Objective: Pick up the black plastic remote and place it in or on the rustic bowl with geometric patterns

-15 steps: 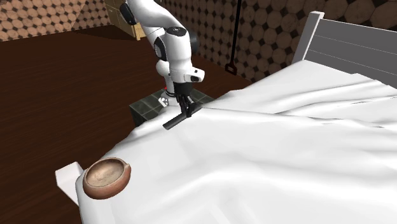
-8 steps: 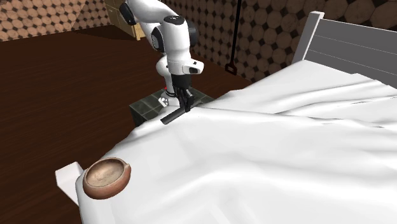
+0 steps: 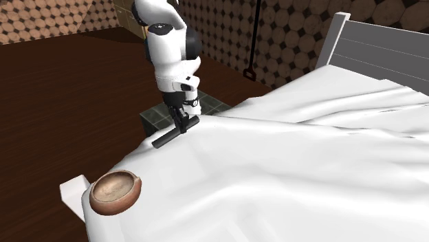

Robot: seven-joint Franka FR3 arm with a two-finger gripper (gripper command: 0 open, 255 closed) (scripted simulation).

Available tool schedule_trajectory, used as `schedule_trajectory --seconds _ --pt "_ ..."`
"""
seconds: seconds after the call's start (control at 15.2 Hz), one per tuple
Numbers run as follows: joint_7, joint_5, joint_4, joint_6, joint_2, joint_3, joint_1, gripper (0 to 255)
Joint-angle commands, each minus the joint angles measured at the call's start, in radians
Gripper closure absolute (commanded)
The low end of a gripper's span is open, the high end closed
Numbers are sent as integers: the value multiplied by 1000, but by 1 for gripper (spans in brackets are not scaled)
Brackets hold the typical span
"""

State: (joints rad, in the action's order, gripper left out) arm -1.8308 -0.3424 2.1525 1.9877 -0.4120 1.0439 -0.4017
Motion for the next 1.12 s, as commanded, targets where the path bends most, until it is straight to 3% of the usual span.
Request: schedule_trajectory --seconds 0.0,0.13,0.26,0.33,0.4,0.46,0.66,1.06 --pt "-75 33 -57 1 50 87 -38 255" --pt "-155 86 -116 7 114 203 -103 255" --pt "-248 164 -179 11 195 379 -224 255" --pt "-292 200 -213 10 228 525 -343 255" --pt "-298 186 -250 1 212 671 -481 255" --pt "-290 148 -289 -12 172 764 -576 255" --pt "-248 8 -420 -70 19 872 -713 255" --pt "-277 -139 -736 -198 -201 1040 -932 255"
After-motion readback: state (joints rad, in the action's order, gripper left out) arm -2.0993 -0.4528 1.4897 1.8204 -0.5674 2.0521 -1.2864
